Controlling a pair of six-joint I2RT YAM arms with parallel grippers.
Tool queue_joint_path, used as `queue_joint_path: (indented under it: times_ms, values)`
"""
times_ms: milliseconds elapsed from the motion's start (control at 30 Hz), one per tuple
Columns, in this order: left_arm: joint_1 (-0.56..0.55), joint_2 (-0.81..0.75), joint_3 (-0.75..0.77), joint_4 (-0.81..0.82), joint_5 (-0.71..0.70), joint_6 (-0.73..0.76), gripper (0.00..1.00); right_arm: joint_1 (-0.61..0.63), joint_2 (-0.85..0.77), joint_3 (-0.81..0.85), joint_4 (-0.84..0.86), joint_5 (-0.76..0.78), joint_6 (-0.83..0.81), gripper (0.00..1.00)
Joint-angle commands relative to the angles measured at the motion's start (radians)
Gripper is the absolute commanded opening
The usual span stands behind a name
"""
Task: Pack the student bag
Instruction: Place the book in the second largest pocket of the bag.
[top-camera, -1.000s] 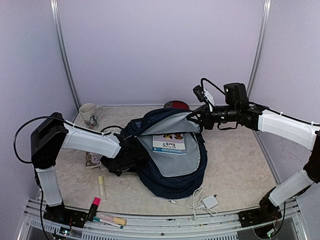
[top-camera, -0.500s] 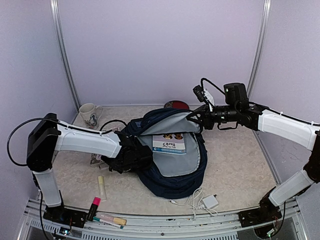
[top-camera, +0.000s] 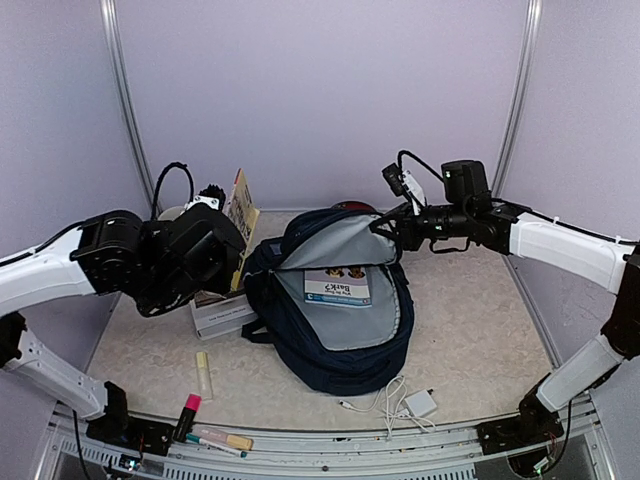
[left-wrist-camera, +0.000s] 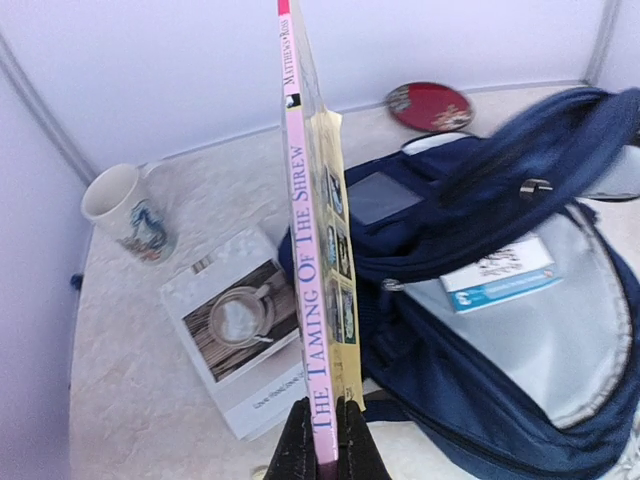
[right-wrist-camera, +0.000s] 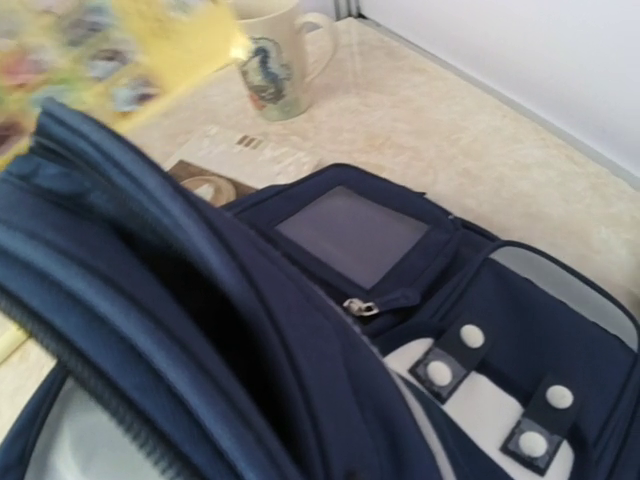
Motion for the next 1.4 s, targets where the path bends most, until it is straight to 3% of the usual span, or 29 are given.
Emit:
queue_joint_path:
  times_ms: [0,200,300,367,500,700,800,1000,1233,1367]
  values:
    - [-0.159,-0.040,0.001,0.180,-0.034,0.191,0.00,-0.012,0.017,0.069,0.077,0.066,0.060,0.00]
    - [-0.424,0.011,0.038,0.305,-0.065,0.453,0.00,-0.020,0.051,0.111,0.075,0.109,0.083,0.00]
    - [-0.490,-0.022,-0.022,0.480,0.051,0.627,0.00,-0.027,0.053,0.109,0.098,0.086,0.101,0.00]
    - [-0.507,-0.029,-0.042,0.515,0.128,0.659,0.00,-0.029,0.052,0.104,0.117,0.068,0.115,0.00]
    - [-0.497,-0.016,-0.073,0.474,0.069,0.635,0.00,-0.031,0.059,0.108,0.125,0.046,0.124,0.00]
    - [-0.365,0.071,-0.096,0.387,0.050,0.577,0.00,-0.031,0.050,0.107,0.126,0.030,0.112,0.00]
    - [-0.269,0.196,-0.003,0.241,-0.073,0.531,0.00,-0.031,0.042,0.101,0.128,0.019,0.109,0.00]
    - [-0.262,0.515,0.206,-0.015,-0.276,0.554,0.00,-0.031,0.043,0.096,0.129,-0.001,0.117,0.00]
    - [-0.241,0.742,0.286,-0.286,-0.336,0.501,0.00,-0.031,0.037,0.103,0.142,-0.035,0.134,0.00]
    - [-0.241,0.773,0.308,-0.257,-0.298,0.585,0.00,-0.031,0.029,0.100,0.143,-0.038,0.131,0.00]
